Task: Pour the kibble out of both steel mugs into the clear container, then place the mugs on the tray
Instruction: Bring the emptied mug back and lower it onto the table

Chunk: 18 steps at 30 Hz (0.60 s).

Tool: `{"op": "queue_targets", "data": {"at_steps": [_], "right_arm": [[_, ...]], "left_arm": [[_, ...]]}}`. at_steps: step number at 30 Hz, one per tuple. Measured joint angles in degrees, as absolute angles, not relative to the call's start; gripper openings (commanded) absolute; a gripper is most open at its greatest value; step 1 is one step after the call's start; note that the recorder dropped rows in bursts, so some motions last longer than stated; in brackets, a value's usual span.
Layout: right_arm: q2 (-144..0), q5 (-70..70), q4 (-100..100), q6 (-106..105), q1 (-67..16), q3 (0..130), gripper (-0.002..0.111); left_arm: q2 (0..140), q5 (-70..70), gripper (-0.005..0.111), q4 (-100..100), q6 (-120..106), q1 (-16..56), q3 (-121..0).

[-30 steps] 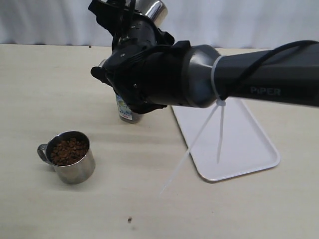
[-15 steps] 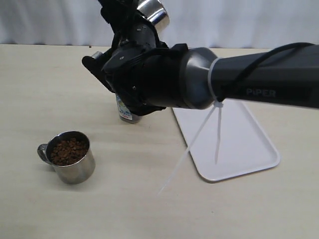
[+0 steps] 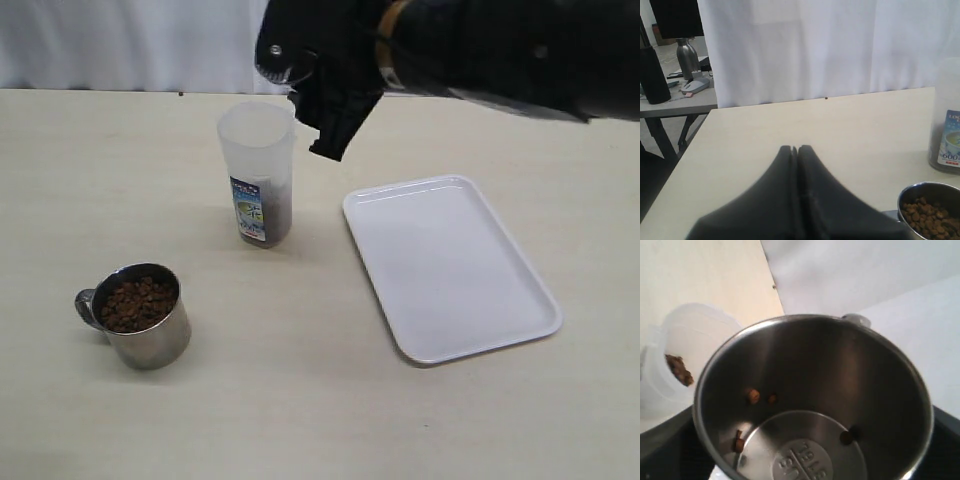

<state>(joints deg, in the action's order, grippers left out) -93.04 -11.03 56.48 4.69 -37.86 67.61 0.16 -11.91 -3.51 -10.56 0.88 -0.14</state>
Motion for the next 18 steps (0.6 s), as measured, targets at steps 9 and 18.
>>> {"op": "queue_targets", "data": {"at_steps": [9, 18], "right_arm": [[-87.0, 24.7, 55.3, 6.0, -25.1, 42.1, 0.005], [-90.5, 51.8, 82.9, 26.1, -11.0, 36.2, 0.005]], "left_arm": [[0.2, -11.9, 0.000, -3.5, -10.6, 0.9, -0.1], [0.2, -11.9, 0.000, -3.5, -10.6, 0.9, -0.1]]}}
